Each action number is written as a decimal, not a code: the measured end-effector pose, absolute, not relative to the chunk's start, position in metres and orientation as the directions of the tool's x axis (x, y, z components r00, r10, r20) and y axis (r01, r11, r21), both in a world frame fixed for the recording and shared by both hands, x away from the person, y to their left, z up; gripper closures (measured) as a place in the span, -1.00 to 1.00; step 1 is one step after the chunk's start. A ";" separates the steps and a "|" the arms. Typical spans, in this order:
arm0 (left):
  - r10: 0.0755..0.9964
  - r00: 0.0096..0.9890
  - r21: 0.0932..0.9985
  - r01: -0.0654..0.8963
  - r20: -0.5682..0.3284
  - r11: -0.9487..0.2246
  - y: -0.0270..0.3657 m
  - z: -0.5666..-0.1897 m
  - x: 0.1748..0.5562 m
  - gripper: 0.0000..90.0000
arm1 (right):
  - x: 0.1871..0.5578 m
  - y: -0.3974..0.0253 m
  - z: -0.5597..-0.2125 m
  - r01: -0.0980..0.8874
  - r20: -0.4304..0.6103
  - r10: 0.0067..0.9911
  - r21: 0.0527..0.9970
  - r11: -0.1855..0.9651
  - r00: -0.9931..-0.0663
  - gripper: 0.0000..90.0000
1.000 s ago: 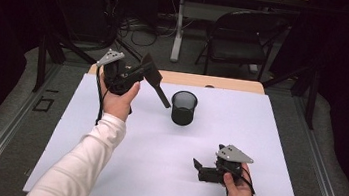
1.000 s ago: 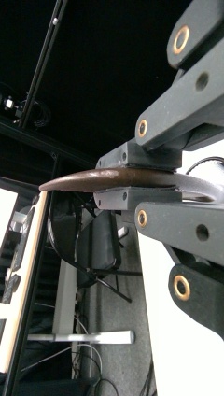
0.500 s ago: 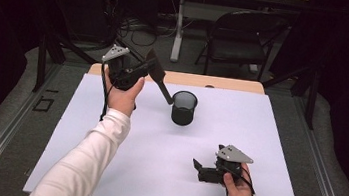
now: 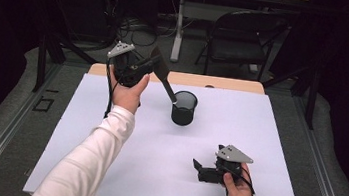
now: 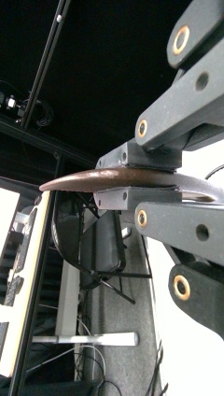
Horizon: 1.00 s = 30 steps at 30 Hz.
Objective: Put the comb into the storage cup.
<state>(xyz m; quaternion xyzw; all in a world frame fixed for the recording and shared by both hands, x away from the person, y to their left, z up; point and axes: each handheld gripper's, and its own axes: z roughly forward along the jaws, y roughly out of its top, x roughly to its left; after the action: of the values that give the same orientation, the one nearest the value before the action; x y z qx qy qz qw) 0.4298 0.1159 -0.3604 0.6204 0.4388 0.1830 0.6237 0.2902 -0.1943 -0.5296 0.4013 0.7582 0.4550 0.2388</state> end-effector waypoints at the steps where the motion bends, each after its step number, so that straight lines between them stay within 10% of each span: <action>1: 0.773 0.548 0.934 0.317 -0.321 0.163 0.115 -0.360 0.430 0.86 | 0.290 -0.194 -0.530 0.391 0.002 0.826 0.881 0.265 -0.564 -1.00; 30: 0.781 0.542 0.931 0.339 -0.311 0.135 0.091 -0.372 0.444 0.86 | 0.290 -0.194 -0.530 0.385 -0.003 0.820 0.882 0.271 -0.572 -1.00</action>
<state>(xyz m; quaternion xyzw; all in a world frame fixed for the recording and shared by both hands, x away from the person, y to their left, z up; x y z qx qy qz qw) 0.4442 0.0909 -0.3718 0.6323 0.4430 0.1812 0.6092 0.2899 -0.1939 -0.5299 0.3960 0.7606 0.4554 0.2392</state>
